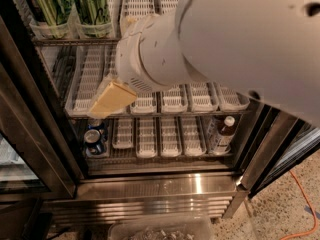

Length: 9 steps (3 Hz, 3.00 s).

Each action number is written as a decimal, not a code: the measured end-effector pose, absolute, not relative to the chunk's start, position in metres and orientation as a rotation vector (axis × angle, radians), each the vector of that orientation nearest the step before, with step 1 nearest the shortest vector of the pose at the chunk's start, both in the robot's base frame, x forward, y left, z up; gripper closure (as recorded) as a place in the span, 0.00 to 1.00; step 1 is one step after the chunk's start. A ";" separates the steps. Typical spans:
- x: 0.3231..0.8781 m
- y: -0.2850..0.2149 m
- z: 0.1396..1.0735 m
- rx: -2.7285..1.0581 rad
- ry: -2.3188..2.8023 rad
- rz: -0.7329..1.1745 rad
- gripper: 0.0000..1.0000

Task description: Pick green can from top shelf of fridge

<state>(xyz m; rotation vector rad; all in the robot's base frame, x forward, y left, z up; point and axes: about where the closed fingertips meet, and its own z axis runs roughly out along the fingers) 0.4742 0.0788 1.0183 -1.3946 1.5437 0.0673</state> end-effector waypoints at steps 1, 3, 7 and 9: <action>0.472 0.087 1.024 -1.349 1.526 0.061 0.00; 0.478 0.112 1.017 -1.160 1.460 0.036 0.00; 0.502 0.087 1.052 -0.677 1.437 0.179 0.00; 0.510 0.098 1.058 -0.552 1.488 0.314 0.00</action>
Offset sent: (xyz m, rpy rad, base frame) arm 0.0281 0.0574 -0.0119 0.2351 -0.1815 -0.1137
